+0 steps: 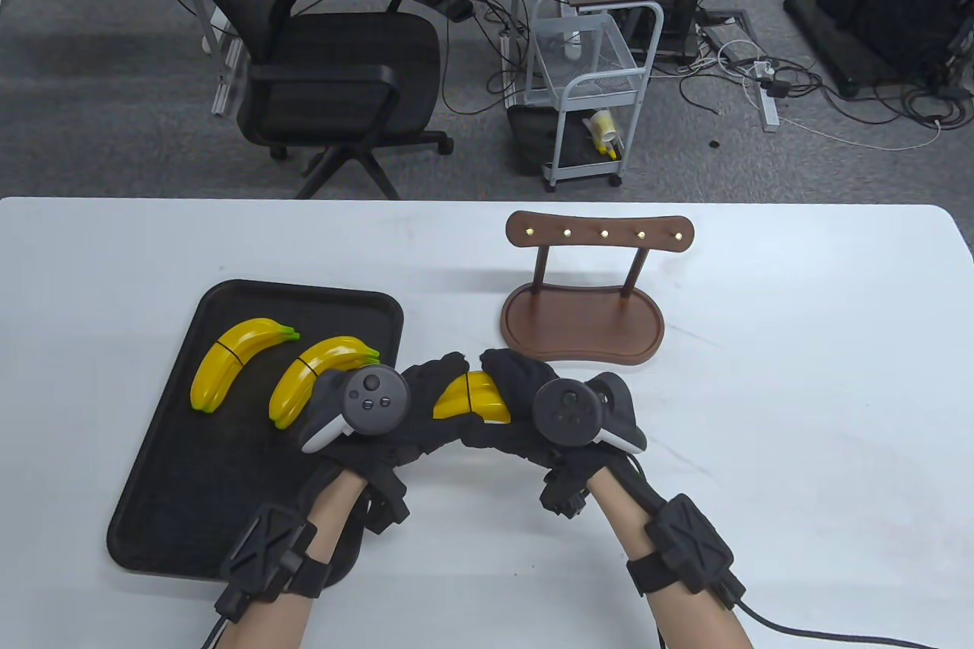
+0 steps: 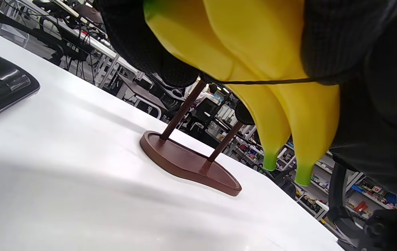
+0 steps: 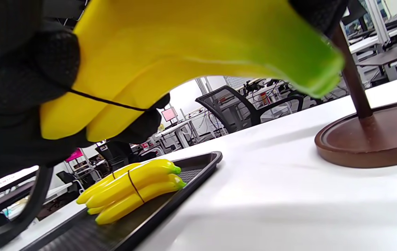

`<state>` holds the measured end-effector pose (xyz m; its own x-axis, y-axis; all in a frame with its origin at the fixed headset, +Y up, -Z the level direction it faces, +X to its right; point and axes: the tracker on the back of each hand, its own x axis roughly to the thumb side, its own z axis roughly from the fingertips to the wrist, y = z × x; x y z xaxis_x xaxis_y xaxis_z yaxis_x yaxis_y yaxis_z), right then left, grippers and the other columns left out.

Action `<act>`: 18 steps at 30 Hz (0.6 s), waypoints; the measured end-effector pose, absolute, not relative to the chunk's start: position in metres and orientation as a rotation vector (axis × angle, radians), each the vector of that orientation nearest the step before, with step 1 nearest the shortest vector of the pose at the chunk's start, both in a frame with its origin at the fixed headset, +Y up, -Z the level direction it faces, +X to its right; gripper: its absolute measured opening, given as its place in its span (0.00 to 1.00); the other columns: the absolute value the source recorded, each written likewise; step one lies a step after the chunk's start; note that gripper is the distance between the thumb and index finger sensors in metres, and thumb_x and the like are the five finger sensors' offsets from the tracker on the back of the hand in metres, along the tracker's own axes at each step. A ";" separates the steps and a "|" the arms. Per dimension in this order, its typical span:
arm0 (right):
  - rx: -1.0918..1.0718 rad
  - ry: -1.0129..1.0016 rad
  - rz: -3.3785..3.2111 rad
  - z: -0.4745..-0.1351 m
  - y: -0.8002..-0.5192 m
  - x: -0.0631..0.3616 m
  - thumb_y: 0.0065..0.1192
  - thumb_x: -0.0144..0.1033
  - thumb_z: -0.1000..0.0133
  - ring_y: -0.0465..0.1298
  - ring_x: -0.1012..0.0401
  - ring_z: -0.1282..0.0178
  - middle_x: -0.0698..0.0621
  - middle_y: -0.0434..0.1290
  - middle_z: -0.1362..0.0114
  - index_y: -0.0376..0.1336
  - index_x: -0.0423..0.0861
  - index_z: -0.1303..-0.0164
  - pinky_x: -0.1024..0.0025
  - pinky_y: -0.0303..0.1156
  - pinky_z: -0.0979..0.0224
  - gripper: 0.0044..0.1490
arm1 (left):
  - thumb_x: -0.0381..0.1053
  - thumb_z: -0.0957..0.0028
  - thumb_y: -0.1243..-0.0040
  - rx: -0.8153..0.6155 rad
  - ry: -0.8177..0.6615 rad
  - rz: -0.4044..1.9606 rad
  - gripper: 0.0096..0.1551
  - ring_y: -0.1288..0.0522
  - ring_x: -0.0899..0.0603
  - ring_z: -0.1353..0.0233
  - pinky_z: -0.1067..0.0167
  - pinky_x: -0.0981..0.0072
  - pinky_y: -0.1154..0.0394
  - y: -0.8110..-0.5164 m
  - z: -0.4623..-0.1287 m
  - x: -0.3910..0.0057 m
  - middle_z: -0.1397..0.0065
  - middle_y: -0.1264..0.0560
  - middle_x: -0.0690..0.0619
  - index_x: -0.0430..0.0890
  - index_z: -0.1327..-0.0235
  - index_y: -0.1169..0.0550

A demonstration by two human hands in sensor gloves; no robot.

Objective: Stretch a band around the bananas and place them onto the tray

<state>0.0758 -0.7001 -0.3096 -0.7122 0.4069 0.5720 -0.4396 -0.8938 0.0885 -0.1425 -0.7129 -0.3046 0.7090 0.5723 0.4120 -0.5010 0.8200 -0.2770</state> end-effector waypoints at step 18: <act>0.863 0.039 2.330 -0.320 -0.703 0.093 0.63 0.61 0.45 0.72 0.40 0.29 0.38 0.65 0.19 0.55 0.39 0.18 0.42 0.71 0.34 0.53 | 0.71 0.47 0.36 -0.184 -0.535 0.672 0.53 0.25 0.38 0.25 0.24 0.44 0.32 -0.714 -0.308 -0.149 0.16 0.31 0.46 0.45 0.16 0.39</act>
